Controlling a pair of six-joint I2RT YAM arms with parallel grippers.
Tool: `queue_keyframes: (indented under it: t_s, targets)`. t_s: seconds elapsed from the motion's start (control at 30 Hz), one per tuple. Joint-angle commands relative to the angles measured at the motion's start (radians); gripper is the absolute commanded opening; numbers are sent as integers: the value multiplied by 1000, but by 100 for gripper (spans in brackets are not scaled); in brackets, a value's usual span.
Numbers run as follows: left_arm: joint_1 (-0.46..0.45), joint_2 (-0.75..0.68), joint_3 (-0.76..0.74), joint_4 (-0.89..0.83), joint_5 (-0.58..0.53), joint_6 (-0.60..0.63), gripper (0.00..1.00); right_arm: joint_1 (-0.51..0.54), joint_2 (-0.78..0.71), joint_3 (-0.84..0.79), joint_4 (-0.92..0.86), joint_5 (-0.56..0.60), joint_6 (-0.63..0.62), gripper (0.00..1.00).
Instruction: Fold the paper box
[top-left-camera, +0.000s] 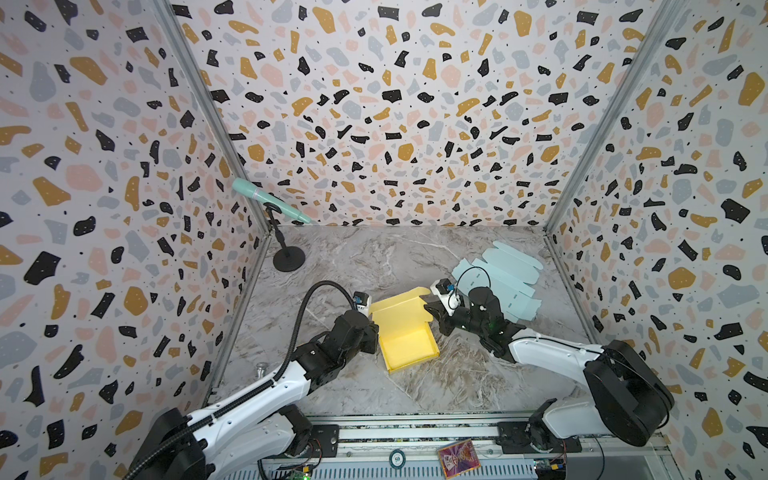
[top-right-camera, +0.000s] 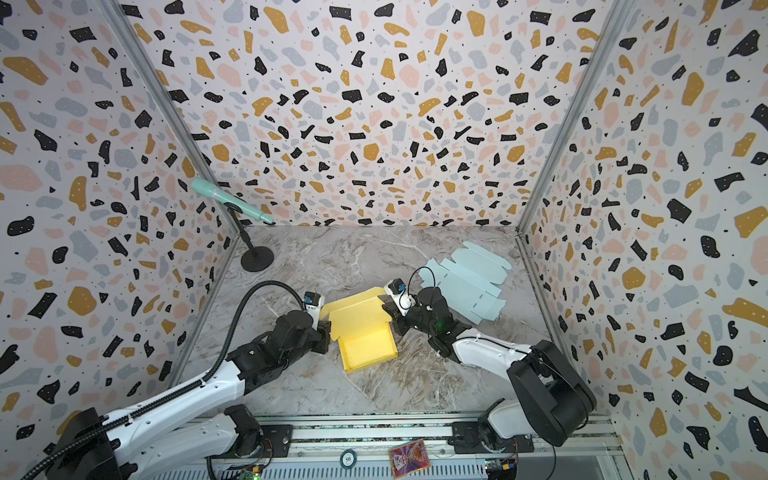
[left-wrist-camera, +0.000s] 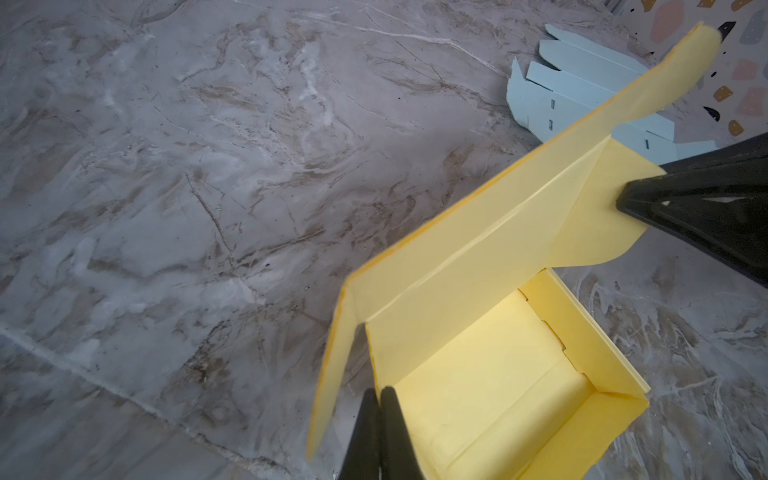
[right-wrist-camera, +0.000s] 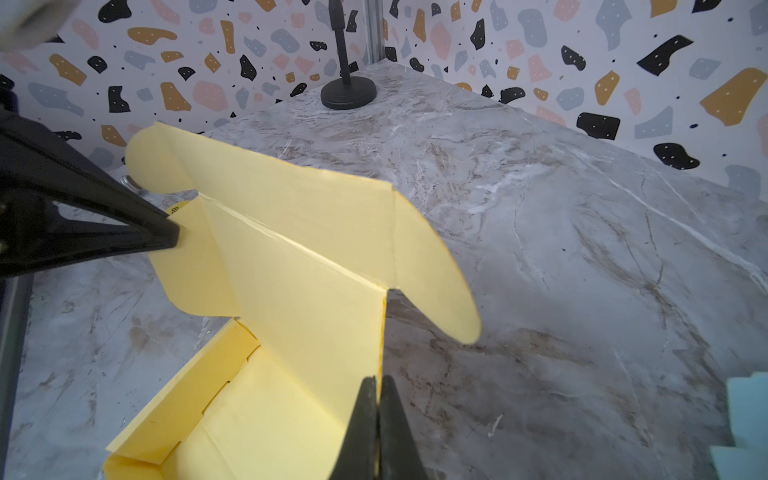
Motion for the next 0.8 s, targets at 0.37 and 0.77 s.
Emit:
queue_keyframes:
  t_s: [0.37,0.77]
  targets:
    - [-2,33,31,200,-58,11,0,92,31,72,-38,55,-27,11]
    - [-3,49,-21,361,-51,37,0,107,79,127,-33,89,-19,12]
